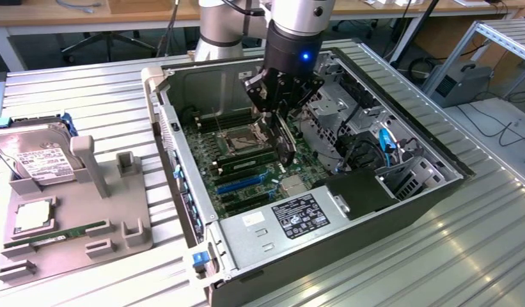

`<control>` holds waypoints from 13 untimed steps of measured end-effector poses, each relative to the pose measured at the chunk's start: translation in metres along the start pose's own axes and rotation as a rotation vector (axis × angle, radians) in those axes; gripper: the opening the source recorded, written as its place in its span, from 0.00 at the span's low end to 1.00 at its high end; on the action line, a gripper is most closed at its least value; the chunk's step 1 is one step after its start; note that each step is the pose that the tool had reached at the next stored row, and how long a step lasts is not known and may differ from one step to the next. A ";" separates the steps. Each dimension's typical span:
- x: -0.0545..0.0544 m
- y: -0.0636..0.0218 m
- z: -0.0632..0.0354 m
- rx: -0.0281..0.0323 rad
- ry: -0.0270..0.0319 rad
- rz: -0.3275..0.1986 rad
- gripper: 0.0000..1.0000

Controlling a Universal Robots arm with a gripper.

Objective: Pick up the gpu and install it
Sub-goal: 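Pick up the gpu and move the gpu toward the slot, then insert the gpu into the slot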

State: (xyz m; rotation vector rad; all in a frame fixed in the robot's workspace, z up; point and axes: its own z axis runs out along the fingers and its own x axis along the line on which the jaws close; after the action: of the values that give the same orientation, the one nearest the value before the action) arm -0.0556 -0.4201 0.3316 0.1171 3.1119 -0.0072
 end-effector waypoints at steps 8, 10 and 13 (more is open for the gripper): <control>0.000 0.0000 0.0000 0.0000 0.0000 0.000 0.27; 0.000 0.0000 0.0000 0.0000 0.0000 0.000 0.27; 0.000 0.0000 0.0000 -0.0002 -0.0001 -0.008 0.27</control>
State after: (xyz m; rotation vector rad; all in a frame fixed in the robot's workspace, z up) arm -0.0556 -0.4200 0.3315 0.1053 3.1122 -0.0070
